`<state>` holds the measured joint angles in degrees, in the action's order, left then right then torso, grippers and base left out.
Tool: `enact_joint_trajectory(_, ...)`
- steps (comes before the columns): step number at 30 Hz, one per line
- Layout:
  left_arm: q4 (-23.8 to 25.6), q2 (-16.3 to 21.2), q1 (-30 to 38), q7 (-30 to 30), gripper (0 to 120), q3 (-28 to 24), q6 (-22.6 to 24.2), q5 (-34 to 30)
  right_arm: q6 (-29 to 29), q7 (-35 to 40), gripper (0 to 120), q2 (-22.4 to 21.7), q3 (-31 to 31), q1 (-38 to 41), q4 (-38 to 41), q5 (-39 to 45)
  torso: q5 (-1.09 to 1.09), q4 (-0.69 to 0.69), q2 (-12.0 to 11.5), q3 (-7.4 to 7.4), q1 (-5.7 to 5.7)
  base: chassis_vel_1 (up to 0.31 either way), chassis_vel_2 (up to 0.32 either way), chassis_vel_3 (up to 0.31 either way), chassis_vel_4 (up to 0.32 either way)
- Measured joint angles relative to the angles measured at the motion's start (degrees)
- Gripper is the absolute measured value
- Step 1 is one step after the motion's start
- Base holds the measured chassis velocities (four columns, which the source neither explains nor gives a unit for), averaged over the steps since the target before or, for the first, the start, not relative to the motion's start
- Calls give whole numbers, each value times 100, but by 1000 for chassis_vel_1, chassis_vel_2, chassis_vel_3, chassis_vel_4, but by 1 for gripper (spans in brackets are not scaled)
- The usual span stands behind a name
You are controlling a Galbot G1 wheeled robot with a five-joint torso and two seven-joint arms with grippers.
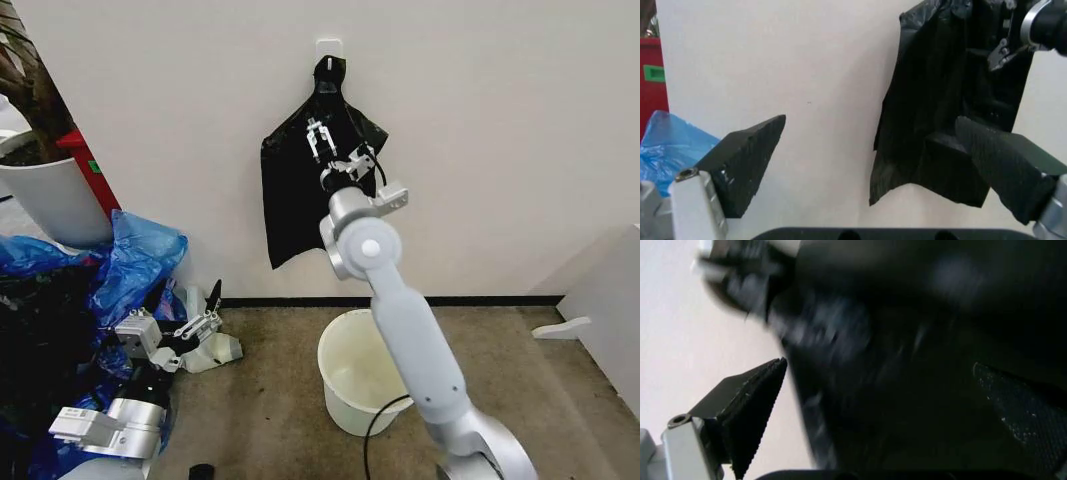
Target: Place the garbage bag over the trash bin.
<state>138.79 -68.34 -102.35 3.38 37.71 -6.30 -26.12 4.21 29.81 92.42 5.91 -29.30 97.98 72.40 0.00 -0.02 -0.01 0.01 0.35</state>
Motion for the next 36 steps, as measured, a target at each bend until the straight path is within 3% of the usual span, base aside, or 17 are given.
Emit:
enact_joint_trajectory(30,153,-203,-54,-96,100,-22,-40,274,-40,-61,100,-28,39,655,-361,306,0,0,0,-1,-1,0,0,0,0)
enact_joint_trajectory(36,161,-220,-67,-99,100,-24,-37,289,-48,-153,82,-31,-23,719,-419,273,0,0,0,-1,-1,0,0,0,0)
